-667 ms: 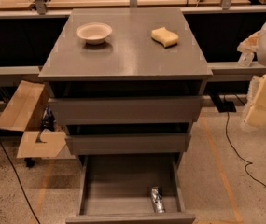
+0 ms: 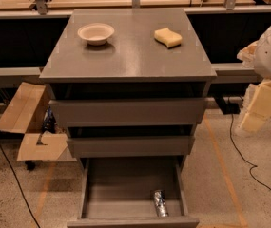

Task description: Pick redbull can from bottom drawer and place on counter

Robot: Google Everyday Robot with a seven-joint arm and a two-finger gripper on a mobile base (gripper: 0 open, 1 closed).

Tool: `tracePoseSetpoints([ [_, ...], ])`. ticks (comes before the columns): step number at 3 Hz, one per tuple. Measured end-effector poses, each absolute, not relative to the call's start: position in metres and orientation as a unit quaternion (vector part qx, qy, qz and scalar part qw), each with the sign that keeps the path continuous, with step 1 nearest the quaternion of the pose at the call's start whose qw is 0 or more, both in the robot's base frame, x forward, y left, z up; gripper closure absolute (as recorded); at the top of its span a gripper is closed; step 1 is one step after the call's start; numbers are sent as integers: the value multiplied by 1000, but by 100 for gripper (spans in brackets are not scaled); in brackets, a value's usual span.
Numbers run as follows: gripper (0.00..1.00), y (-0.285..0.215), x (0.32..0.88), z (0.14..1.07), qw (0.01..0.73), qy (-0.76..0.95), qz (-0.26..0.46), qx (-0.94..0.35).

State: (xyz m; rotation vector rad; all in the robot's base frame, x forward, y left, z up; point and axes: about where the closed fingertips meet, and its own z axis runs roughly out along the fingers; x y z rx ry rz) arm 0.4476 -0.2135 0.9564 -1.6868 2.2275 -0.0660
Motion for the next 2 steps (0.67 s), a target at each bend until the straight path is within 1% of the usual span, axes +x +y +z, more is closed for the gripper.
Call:
tracePoseSetpoints([
  [1, 0, -212, 456, 934, 186, 792, -21, -581],
  [2, 0, -230, 467, 895, 162, 812, -27, -560],
])
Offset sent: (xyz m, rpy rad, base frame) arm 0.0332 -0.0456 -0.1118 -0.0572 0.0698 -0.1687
